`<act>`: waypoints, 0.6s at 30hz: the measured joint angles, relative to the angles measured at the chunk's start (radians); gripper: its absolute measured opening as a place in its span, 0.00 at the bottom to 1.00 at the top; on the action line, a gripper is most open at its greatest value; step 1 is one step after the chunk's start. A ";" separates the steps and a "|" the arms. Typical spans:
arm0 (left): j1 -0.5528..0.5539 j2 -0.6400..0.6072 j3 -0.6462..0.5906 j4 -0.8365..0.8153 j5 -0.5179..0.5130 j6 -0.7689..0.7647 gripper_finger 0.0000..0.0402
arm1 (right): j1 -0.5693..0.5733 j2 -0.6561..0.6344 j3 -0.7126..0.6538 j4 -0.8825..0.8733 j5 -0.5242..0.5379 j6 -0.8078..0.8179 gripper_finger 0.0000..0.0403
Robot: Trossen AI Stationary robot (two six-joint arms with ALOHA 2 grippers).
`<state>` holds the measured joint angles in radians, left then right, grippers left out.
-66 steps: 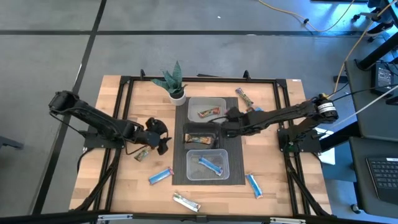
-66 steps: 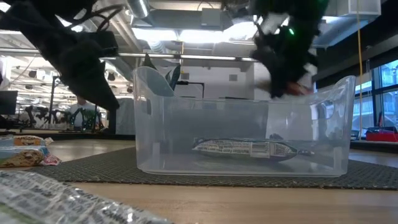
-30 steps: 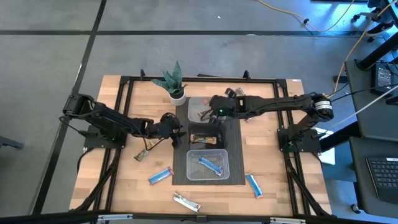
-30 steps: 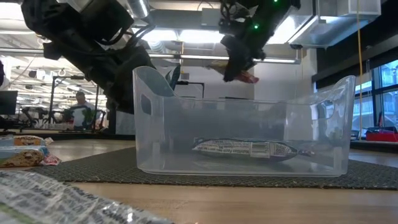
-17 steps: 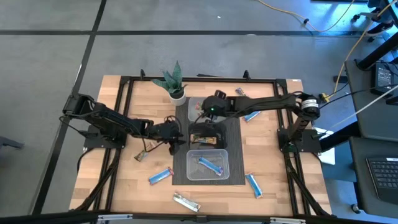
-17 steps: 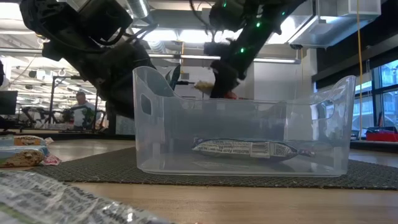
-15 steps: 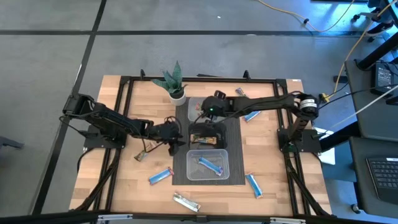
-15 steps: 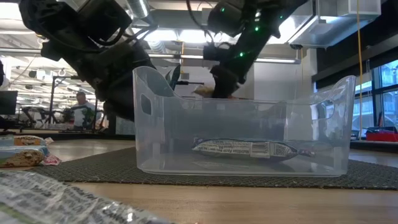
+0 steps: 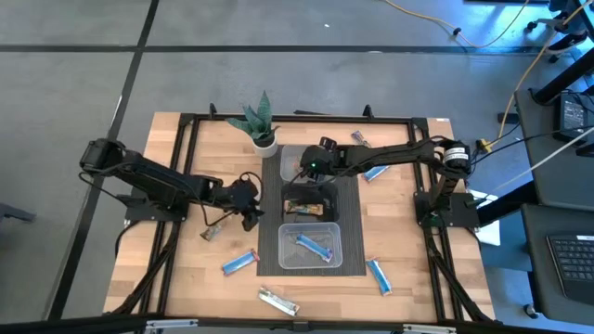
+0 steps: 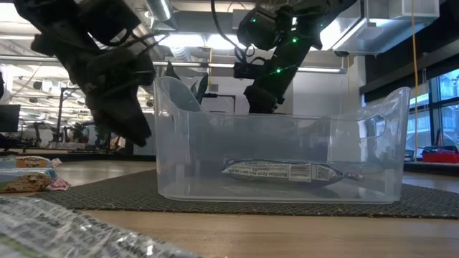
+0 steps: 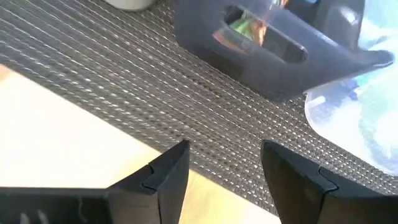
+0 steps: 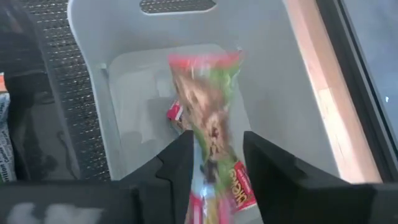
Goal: Pick and place Granola Bars by type
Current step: Put the red granola bar into the gray bin
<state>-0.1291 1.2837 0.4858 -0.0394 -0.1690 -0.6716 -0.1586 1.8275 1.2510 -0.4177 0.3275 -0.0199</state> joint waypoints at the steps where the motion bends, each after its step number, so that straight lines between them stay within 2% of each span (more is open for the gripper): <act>1: -0.005 -0.015 0.000 -0.005 -0.007 0.000 0.47 | -0.001 0.000 0.000 -0.002 0.000 0.008 0.38; 5: -0.035 -0.086 0.000 -0.022 -0.016 0.001 0.48 | -0.005 -0.002 0.010 -0.028 0.051 0.018 0.45; 10: -0.070 -0.184 0.001 -0.042 -0.035 0.004 0.48 | 0.014 -0.047 0.088 -0.181 0.086 0.064 0.49; 14: -0.118 -0.244 0.002 -0.048 -0.085 0.043 0.48 | 0.069 -0.154 0.094 -0.276 0.093 0.065 0.50; 18: -0.191 -0.277 0.003 -0.050 -0.143 0.096 0.47 | 0.132 -0.303 -0.021 -0.307 0.039 0.138 0.50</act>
<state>-0.3199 1.0068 0.4888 -0.0892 -0.3123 -0.5756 -0.0269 1.5241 1.2301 -0.7249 0.3665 0.1186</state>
